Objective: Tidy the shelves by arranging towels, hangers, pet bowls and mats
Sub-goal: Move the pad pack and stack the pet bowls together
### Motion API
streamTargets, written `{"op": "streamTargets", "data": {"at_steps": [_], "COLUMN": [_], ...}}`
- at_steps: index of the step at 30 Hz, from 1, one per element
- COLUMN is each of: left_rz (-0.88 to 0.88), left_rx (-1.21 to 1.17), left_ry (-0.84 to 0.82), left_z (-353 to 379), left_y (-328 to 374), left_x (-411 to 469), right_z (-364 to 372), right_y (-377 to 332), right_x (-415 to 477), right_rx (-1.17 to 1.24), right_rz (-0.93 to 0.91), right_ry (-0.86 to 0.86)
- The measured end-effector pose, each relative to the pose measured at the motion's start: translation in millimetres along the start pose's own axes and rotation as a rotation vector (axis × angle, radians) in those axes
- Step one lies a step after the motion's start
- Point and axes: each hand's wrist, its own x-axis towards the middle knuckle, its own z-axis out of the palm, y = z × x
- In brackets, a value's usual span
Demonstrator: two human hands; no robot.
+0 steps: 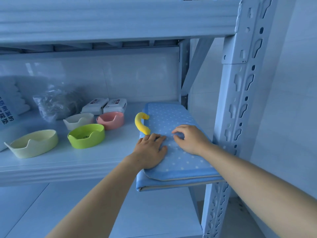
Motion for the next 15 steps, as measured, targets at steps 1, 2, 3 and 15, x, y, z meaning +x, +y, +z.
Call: {"op": "streamTargets", "data": {"at_steps": [1,2,3,15], "left_rz": [-0.001,0.001,0.01,0.234], "left_rx": [-0.019,-0.042,-0.072,-0.262], "left_ry": [-0.006,-0.011,-0.013,0.034], "left_z": [-1,-3,-6,-37], "left_y": [-1,-2,-4,6], "left_x": [0,0,-1,-39], "right_z": [-4,-8,-13,-46], "right_y": [-1,-1,-1,-16], "right_x": [-2,-4,-6,-51], "right_rx": [-0.009,-0.015,-0.016,0.052], "right_rz": [-0.013,-0.023,-0.03,-0.123], "right_ry": [0.015,0.006,-0.027,-0.243]}}
